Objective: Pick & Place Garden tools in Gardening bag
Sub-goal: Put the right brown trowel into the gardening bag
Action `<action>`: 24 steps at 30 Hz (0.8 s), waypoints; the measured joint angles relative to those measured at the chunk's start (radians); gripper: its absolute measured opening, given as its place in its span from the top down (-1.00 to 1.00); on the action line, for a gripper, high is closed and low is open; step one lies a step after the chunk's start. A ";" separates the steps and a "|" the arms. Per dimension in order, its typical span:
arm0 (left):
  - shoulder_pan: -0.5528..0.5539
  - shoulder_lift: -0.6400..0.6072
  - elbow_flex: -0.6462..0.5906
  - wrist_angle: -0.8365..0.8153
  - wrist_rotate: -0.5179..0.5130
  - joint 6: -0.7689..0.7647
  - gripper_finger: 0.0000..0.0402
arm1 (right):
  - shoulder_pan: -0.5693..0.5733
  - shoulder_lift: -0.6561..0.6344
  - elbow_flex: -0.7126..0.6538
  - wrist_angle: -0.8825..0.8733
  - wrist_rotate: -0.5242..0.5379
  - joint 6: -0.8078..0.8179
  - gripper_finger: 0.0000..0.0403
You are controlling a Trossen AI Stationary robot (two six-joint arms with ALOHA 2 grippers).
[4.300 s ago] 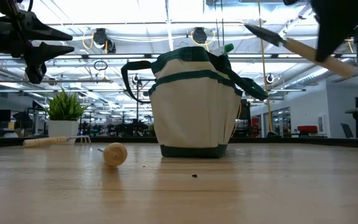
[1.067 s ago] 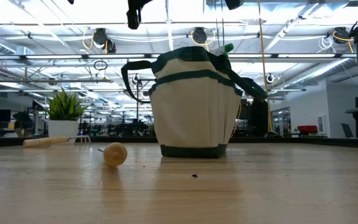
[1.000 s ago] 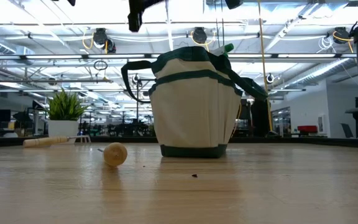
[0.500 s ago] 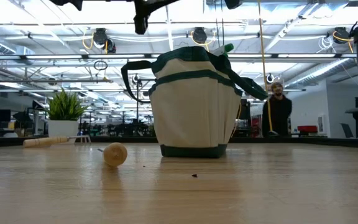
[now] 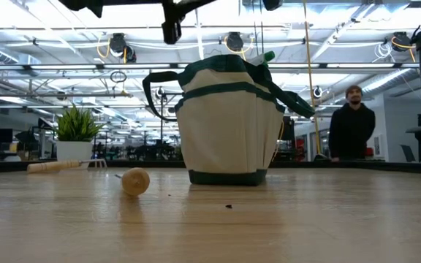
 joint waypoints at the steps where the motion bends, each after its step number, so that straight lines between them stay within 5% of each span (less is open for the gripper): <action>1: 0.000 0.002 0.000 -0.001 0.001 -0.001 -0.14 | -0.004 0.004 0.000 -0.003 0.000 0.002 0.75; 24: 0.057 0.013 -0.001 0.029 0.061 -0.013 -0.08 | -0.010 0.024 0.000 0.002 0.001 0.018 0.75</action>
